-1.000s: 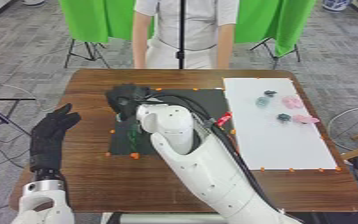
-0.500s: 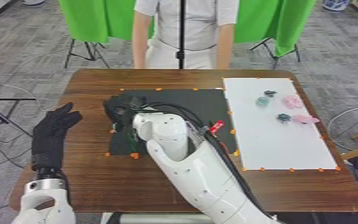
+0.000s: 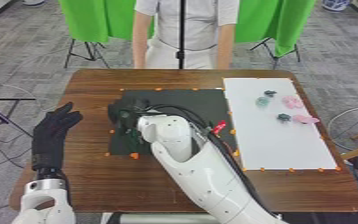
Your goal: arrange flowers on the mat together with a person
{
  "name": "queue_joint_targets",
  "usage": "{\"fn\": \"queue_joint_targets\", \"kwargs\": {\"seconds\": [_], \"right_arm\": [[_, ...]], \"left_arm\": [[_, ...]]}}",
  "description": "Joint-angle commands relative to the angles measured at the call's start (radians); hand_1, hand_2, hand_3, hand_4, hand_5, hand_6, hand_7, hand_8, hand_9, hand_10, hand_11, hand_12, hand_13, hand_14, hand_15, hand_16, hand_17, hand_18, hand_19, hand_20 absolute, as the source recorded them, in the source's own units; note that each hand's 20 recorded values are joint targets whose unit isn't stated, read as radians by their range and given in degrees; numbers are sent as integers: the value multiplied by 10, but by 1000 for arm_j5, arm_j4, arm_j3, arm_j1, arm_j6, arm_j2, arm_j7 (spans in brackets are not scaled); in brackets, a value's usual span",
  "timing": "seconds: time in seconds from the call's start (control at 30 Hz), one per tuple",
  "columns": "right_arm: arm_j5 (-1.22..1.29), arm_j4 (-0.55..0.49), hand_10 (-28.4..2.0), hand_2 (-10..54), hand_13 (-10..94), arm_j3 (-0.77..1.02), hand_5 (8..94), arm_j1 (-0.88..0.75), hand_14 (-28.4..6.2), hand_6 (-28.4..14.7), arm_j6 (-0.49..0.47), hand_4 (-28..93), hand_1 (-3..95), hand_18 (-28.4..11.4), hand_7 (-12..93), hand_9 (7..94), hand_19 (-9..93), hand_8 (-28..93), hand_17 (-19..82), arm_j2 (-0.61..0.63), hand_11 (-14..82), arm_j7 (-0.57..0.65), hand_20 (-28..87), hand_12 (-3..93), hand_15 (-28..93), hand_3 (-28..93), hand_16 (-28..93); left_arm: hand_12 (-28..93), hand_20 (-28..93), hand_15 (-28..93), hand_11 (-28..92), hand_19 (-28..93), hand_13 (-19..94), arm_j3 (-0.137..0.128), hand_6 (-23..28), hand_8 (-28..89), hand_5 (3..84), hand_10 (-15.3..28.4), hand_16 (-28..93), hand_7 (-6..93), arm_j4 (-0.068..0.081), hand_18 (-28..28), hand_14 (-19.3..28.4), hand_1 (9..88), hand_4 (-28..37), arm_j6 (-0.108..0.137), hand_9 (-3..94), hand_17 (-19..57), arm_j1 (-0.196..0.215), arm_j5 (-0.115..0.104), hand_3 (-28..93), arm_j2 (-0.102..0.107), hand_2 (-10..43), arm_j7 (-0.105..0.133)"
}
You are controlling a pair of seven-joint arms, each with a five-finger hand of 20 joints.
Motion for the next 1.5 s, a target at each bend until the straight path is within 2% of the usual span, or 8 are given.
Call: {"fn": "queue_joint_targets", "kwargs": {"seconds": [0.03, 0.43, 0.5, 0.57, 0.7, 0.9, 1.07, 1.5], "right_arm": [[-41, -44, -97, -95, 937, -33, 635, 21, -3, 50, -21, 418, 825, -87, 177, 917, 932, -152, 702, 50, 97, 25, 337, 232, 551, -283, 205], [472, -414, -101, -95, 937, 98, 626, 8, -3, 47, 124, 497, 774, -85, 172, 904, 932, -149, 698, 239, 129, 205, 319, 198, 536, -276, 210], [590, -487, -103, -95, 937, 176, 631, -67, -4, 43, 209, -91, 507, -84, 171, 898, 930, -146, 699, 277, 147, 236, 321, 183, 535, 503, 210], [722, -553, -107, -95, 937, 270, 641, -181, -9, 36, 323, -195, 427, -82, 164, 896, 922, -139, 696, 304, 159, 261, 286, 162, 498, 665, 213], [1081, -609, -128, -65, 914, 478, 688, -408, -60, 13, 400, -154, 342, -106, 147, 843, 828, -116, 632, 322, 146, 202, 183, 151, 316, 676, 251], [1656, -608, -170, 14, 600, 672, 668, -664, -162, -15, 350, -143, 232, -168, 127, 704, 464, -99, 357, 344, 103, -26, 303, 136, 181, 702, 213], [1643, -662, -159, 21, 420, 786, 522, -827, -160, -9, 239, -150, 154, -151, 100, 541, 129, -90, 231, 304, 65, -145, 309, 116, 119, 767, 196], [1687, -707, -152, 19, 316, 838, 405, -956, -149, -1, 214, -166, 88, -142, 82, 432, 55, -88, 186, 136, 46, -216, 276, 101, 85, 811, 172]], "left_arm": [[152, 181, 187, 225, 108, 380, -2, 37, -61, 468, 138, 34, 146, 3, 123, 174, 160, -283, -13, 472, 64, 12, 5, 678, -9, 128, -6], [152, 180, 187, 224, 105, 380, -10, 39, -59, 468, 139, 35, 144, -4, 123, 174, 163, -283, -37, 471, 63, 28, 14, 677, -17, 115, -24], [152, 180, 187, 224, 105, 380, -11, 39, -59, 468, 139, 35, 144, -6, 123, 174, 164, -283, -46, 471, 63, 27, 25, 677, -18, 113, -27], [152, 180, 187, 223, 105, 380, -8, 38, -59, 468, 139, 36, 144, -8, 123, 174, 163, -283, -54, 470, 63, 30, 30, 678, -17, 111, -32], [153, 180, 186, 224, 105, 380, 2, 38, -60, 469, 139, 36, 144, -13, 123, 174, 163, -283, -62, 470, 63, 42, 39, 677, -18, 110, -37], [153, 180, 187, 224, 103, 380, 21, 38, -60, 469, 139, 36, 143, -31, 123, 174, 166, -283, -97, 471, 63, 41, 86, 675, -18, 104, -46], [153, 180, 187, 223, 104, 380, 36, 39, -60, 470, 139, 36, 142, -53, 124, 175, 169, -283, -129, 470, 62, 35, 103, 674, 5, 100, -52], [154, 179, 186, 223, 103, 381, 39, 39, -59, 472, 139, 36, 141, -77, 124, 174, 229, -230, -143, 470, 62, 11, 129, 662, 2, 47, -38]]}}
